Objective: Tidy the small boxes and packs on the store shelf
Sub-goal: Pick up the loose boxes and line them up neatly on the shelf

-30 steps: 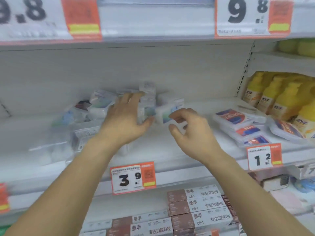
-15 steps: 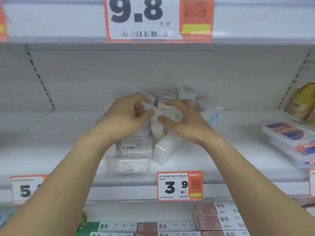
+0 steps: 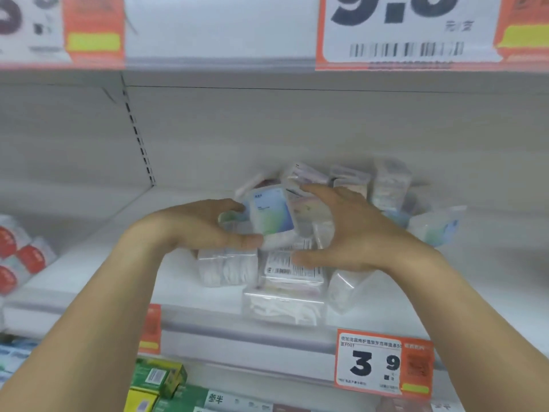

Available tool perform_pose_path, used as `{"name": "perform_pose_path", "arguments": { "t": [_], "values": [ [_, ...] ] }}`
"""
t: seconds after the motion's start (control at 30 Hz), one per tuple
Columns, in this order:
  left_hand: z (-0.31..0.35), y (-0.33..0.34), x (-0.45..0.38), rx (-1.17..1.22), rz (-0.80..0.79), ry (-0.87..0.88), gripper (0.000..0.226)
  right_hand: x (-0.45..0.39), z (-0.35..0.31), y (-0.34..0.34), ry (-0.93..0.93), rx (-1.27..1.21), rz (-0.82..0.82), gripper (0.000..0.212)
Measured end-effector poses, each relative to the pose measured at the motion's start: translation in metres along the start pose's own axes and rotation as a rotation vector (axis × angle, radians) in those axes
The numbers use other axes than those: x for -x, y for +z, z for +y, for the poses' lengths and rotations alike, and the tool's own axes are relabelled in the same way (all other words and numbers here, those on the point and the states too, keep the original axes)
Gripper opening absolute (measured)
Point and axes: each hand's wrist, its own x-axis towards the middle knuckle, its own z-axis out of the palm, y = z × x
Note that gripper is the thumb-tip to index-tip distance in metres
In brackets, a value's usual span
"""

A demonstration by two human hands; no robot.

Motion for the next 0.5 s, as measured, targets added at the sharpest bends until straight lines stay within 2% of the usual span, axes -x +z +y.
{"name": "perform_pose_path", "arguments": {
  "t": [0.07,0.13,0.27,0.37,0.43,0.5],
  "values": [
    [-0.003,0.001,-0.001,-0.041,-0.04,0.018,0.105,-0.002,-0.005,0.001,-0.045,-0.019,0.024,0.11],
    [-0.003,0.0,0.0,-0.086,-0.028,0.028,0.108,-0.003,-0.012,0.003,-0.081,-0.011,0.024,0.106],
    [0.002,-0.006,0.012,-0.196,0.051,-0.014,0.085,-0.002,-0.024,0.011,-0.16,0.083,0.095,0.088],
    [-0.002,-0.015,0.016,-0.129,0.279,-0.017,0.062,0.001,-0.032,0.012,-0.177,0.084,0.067,0.072],
    [-0.007,-0.021,0.014,0.107,0.515,-0.036,0.054,0.002,-0.033,0.009,-0.151,0.097,0.043,0.069],
    [-0.007,-0.024,0.014,0.296,0.676,-0.044,0.051,0.004,-0.032,0.002,-0.132,0.113,0.001,0.065]
  ]
}}
